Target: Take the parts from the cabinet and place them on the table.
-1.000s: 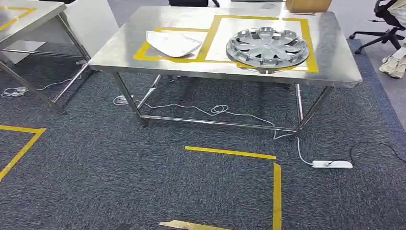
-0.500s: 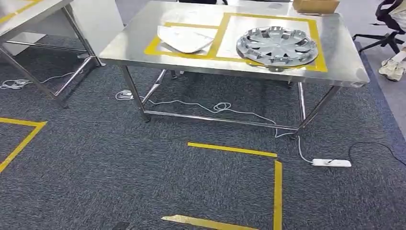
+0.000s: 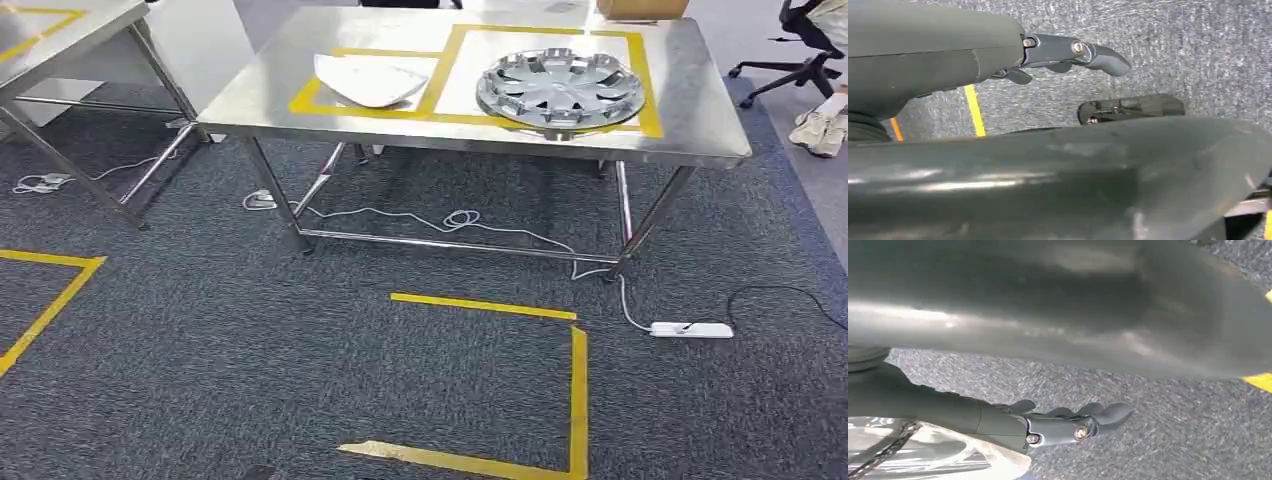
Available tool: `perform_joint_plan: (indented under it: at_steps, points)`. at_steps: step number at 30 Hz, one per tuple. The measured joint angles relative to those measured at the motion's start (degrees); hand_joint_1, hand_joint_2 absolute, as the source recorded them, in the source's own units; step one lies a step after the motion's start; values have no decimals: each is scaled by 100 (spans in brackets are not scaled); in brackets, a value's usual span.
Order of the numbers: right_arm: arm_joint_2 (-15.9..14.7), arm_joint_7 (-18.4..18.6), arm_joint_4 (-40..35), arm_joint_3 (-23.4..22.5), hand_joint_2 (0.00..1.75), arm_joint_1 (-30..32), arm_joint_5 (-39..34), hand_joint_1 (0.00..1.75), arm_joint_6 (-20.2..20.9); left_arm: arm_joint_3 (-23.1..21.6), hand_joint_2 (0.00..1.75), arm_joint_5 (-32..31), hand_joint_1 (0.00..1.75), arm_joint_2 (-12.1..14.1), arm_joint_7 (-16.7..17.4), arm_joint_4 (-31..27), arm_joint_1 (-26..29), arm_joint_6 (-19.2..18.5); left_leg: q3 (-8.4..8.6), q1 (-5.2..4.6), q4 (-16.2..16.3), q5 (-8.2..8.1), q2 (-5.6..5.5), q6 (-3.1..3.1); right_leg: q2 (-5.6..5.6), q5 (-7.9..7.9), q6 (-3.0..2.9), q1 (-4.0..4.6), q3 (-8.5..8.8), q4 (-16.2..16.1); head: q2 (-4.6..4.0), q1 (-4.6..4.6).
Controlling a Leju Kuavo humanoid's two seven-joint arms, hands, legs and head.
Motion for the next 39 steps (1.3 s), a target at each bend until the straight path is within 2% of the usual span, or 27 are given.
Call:
perform_joint_plan:
  at_steps: [1, 3, 4, 7, 8, 9, 10, 12, 13, 14, 15, 16, 18, 19, 22, 24, 25, 27, 28, 29, 30, 31, 33, 34, 35, 38, 39]
  points:
    - [0, 0, 0, 0, 0, 1, 0, 0, 2, 0, 0, 0, 0, 0, 0, 0, -1, 0, 214, 0, -382, 218, 0, 19, 3, 3, 5, 0, -7, 11, 0, 2]
    - [2, -2, 0, 0, 0, -7, 0, 0, 2, 0, 0, 0, 0, 2, 0, 0, -11, 2, 767, -9, -1448, 683, -4, 93, 9, 11, 21, 2, -1, 21, 0, 0]
    - [2, -2, 0, 0, 0, -11, 0, 0, 2, 0, 0, 0, 0, 2, 0, 0, -22, 13, 846, -37, -1636, 592, -7, 135, 8, 17, 57, 25, -28, 29, 0, 7]
    - [2, -2, 0, 0, 0, -24, 2, 0, 2, 4, 0, -2, 0, -4, 0, 0, -25, 18, 771, -62, -1675, 625, -6, 174, 2, 85, 174, 10, -122, 52, 0, 7]
    - [2, -2, 0, 0, 0, -23, 2, 0, 2, 4, 0, -2, 0, -4, 0, 0, -7, 20, 767, -50, -1714, 663, -5, 219, 4, 100, 205, 18, -124, 52, 0, 11]
    - [-4, -2, 0, 0, 0, -18, 4, 0, 0, 4, 0, -7, 0, -11, 0, 0, 0, 22, 779, -14, -1769, 713, 18, 248, 21, 5, 226, -2, -199, 124, 0, 4]
    - [-7, -4, 0, 0, 0, -16, 4, 0, 0, 4, 0, -11, 0, -13, 0, 0, -9, 33, 754, -16, -1776, 739, 20, 287, 21, -211, 248, 4, -296, 352, 0, 31]
    - [-2, -9, 0, 0, 0, -20, 7, 0, 4, 4, 0, -11, 0, -18, 0, 0, -24, 31, 674, -28, -1770, 787, 22, 323, 24, -712, 281, -7, -687, 1295, 0, 57]
    - [0, -9, 0, 0, 0, -16, 7, 0, 4, 4, 0, -11, 0, -17, 0, 0, -22, 31, 637, -36, -1764, 806, 24, 324, 24, -870, 296, -8, -856, 1702, 0, 55]
    - [-2, -7, 0, 0, 0, -6, 4, 0, 4, 4, 0, -11, 0, -17, 0, 0, -16, 31, 606, -39, -1756, 825, 24, 318, 23, -892, 304, -6, -916, 1883, 0, 52]
    - [-4, -4, 0, 0, 0, 5, 4, 0, 4, 4, 0, -11, 0, -17, 0, 0, -10, 31, 585, -40, -1745, 839, 24, 311, 23, -782, 302, -6, -825, 1776, 0, 57]
    - [-9, -2, 0, 0, 0, 12, 7, 0, 4, 4, 0, -11, 0, -20, 0, 0, -9, 31, 568, -38, -1736, 849, 23, 303, 22, -560, 297, -7, -585, 1379, 0, 55]
    - [-11, -4, 0, 0, 0, 2, 7, 0, 4, 4, 0, -11, 0, -24, 0, 0, -15, 28, 553, -33, -1706, 868, 21, 270, 16, -144, 278, -17, 55, 282, 0, 59]
    - [-9, -4, 0, 0, 0, -22, 7, 0, 4, 4, 0, -11, 0, -20, 0, 0, -18, 28, 536, -76, -1686, 875, 20, 236, 19, -263, 276, -12, 181, 4, 0, 59]
    - [-9, -7, 2, 0, 0, -13, 7, 0, 7, 4, 0, -11, 0, -20, 0, 0, -25, 28, 515, -66, -1679, 922, 22, 139, 32, -200, 167, 20, 127, 10, 0, 35]
    - [0, -7, 7, 0, 0, -4, 7, 0, 7, 7, 0, -11, 0, -15, 0, 0, -14, 28, 482, -55, -1636, 894, 14, 74, 5, -122, 61, -17, 96, -26, 0, 37]
    - [0, -7, 7, 0, 0, -9, 7, 0, 7, 5, 0, -11, 0, -15, 0, 0, -8, 28, 418, -50, -1482, 698, 5, 36, 6, -99, 28, -17, 136, -23, 0, 13]
    - [0, 0, 7, 0, 0, -9, 7, 0, 7, 7, 0, -11, 0, -15, 0, 0, -11, 13, 86, -19, -588, 119, 3, -18, 0, -44, -4, -6, 57, -12, 0, 0]
    - [-2, 0, 7, 0, 0, -2, 7, 0, 7, 9, 0, -11, 0, -15, 0, 0, -10, 11, -84, -15, -103, -86, 4, -27, -1, -27, -5, 4, 19, -6, 0, -4]
    - [0, 0, 7, 0, 0, 4, 7, 0, 7, 9, 0, -11, 0, -15, 7, 0, -5, 7, -154, -15, 150, -153, 3, -28, -1, -14, -3, 9, -6, 3, 0, -4]
    - [0, 0, 7, -2, 0, 10, 7, 0, 7, 9, 0, -11, 0, -15, 7, 0, 4, 2, -91, -16, 121, -83, 3, -18, 1, -6, -3, 14, -23, 8, 0, -4]
    - [0, 0, 7, 0, 0, 11, 9, 0, 7, 9, 0, -11, 0, -15, 7, 0, 7, 0, 78, -18, -154, 90, 3, 5, 5, -2, 0, 22, -29, 13, 0, -7]
    - [0, 0, 7, 0, 0, 9, 9, 0, 7, 9, 0, -11, 0, -13, 7, 0, 1, -2, 645, -41, -1214, 575, -1, 110, 13, 8, 12, 42, -15, 13, 0, -7]
    - [13, 0, 9, 0, 0, 8, 11, 0, 7, 9, 0, -11, 0, 2, 7, 0, -6, -2, 847, -70, -1630, 612, -8, 200, 9, 14, 22, 35, -24, 12, 0, 2]
    - [26, 0, 7, -2, 0, -2, 11, 0, 7, 13, 0, -11, 0, 2, 7, 0, -15, -2, 870, -75, -1726, 608, -4, 216, 14, 25, 53, 68, -58, 40, 0, 0]
    - [26, 0, 7, 0, 0, -4, 11, 0, 7, 13, 0, -13, 0, 4, 7, 0, 0, -4, 815, -100, -1731, 634, -7, 244, 1, 89, 152, 41, -95, 12, 0, -2]
    - [24, 0, 7, 0, 0, -4, 11, 0, 7, 13, 0, -13, 0, 2, 9, 0, 8, -4, 821, -57, -1829, 699, 3, 276, 5, 82, 188, 57, -99, 13, 0, 0]
